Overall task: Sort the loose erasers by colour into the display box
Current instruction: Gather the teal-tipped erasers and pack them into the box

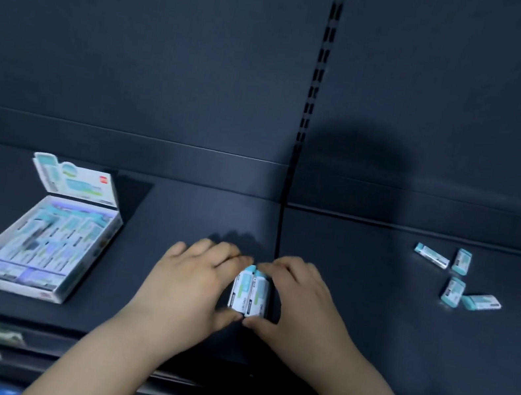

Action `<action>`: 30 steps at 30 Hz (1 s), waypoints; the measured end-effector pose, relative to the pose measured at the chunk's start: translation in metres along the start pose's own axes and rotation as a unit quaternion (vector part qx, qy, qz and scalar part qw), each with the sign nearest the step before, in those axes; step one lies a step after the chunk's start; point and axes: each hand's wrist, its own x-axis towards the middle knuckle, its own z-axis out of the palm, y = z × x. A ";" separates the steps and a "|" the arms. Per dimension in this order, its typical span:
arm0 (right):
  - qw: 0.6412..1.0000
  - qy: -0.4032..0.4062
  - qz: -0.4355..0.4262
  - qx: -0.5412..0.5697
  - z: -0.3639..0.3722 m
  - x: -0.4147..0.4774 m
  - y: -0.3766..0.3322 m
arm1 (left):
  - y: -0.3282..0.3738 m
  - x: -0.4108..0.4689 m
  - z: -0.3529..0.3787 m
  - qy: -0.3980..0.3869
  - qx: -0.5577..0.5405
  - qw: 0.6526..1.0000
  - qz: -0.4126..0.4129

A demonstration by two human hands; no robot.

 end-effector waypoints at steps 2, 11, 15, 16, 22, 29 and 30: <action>1.000 -0.009 -0.013 -0.005 0.001 0.002 -0.005 | -0.004 -0.007 -0.002 0.011 0.005 1.000 -0.008; 0.995 -0.052 -0.073 0.041 0.010 0.005 -0.029 | -0.016 -0.044 -0.014 0.018 0.029 0.998 -0.056; 0.993 -0.056 -0.095 0.041 0.024 0.014 -0.051 | -0.032 -0.063 -0.017 0.016 0.025 0.996 -0.080; 0.993 -0.057 -0.100 0.040 0.028 0.017 -0.058 | -0.039 -0.067 -0.018 0.015 0.023 0.996 -0.082; 0.993 -0.041 -0.107 0.040 0.058 0.046 -0.108 | -0.101 -0.093 -0.023 0.027 0.014 0.996 -0.085; 0.996 -0.004 -0.084 0.008 0.103 0.093 -0.183 | -0.206 -0.116 -0.033 0.014 -0.012 0.997 -0.073; 0.997 -0.002 -0.076 -0.011 0.111 0.100 -0.191 | -0.221 -0.118 -0.031 -0.001 -0.019 0.997 -0.073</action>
